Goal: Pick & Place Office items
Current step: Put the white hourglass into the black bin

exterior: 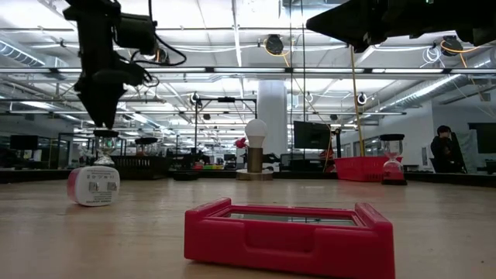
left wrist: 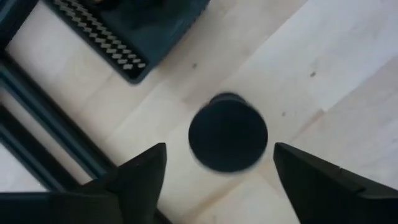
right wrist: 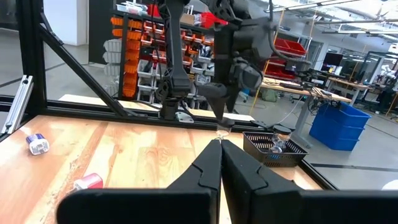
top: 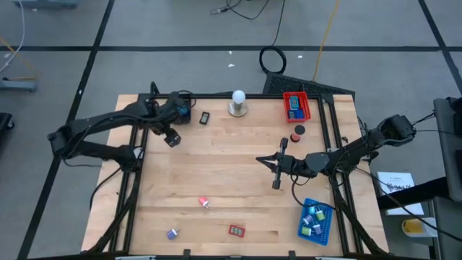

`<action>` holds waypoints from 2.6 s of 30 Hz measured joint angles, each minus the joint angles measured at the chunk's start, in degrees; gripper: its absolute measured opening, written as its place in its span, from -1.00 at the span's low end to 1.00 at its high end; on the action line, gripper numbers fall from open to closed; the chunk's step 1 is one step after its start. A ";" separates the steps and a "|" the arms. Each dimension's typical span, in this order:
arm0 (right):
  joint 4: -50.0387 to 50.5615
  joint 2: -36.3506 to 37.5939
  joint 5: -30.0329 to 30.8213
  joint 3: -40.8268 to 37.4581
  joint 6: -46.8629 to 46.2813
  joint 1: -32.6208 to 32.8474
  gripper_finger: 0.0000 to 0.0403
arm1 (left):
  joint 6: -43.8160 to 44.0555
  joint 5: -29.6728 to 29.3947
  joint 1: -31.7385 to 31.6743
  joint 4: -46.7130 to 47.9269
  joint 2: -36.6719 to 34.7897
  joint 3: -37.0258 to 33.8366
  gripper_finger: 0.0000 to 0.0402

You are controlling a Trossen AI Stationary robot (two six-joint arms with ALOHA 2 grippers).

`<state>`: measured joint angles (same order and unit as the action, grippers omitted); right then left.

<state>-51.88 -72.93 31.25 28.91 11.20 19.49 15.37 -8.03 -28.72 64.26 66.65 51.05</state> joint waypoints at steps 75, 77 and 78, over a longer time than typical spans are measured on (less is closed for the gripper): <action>0.35 0.00 -0.03 0.00 -0.44 0.00 -0.99 | -8.02 -3.15 -13.49 -3.31 2.37 9.52 0.05; 0.33 0.00 -0.01 0.00 -0.22 -0.01 -0.99 | -9.73 -3.00 -16.13 -5.66 2.39 8.62 0.05; 0.33 0.00 -0.01 0.00 -0.07 -0.01 -1.00 | -10.29 -2.38 -17.36 -7.11 2.39 8.28 0.05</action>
<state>-51.55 -72.93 31.24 28.91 11.14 19.49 5.08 -10.41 -46.08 57.15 69.04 59.33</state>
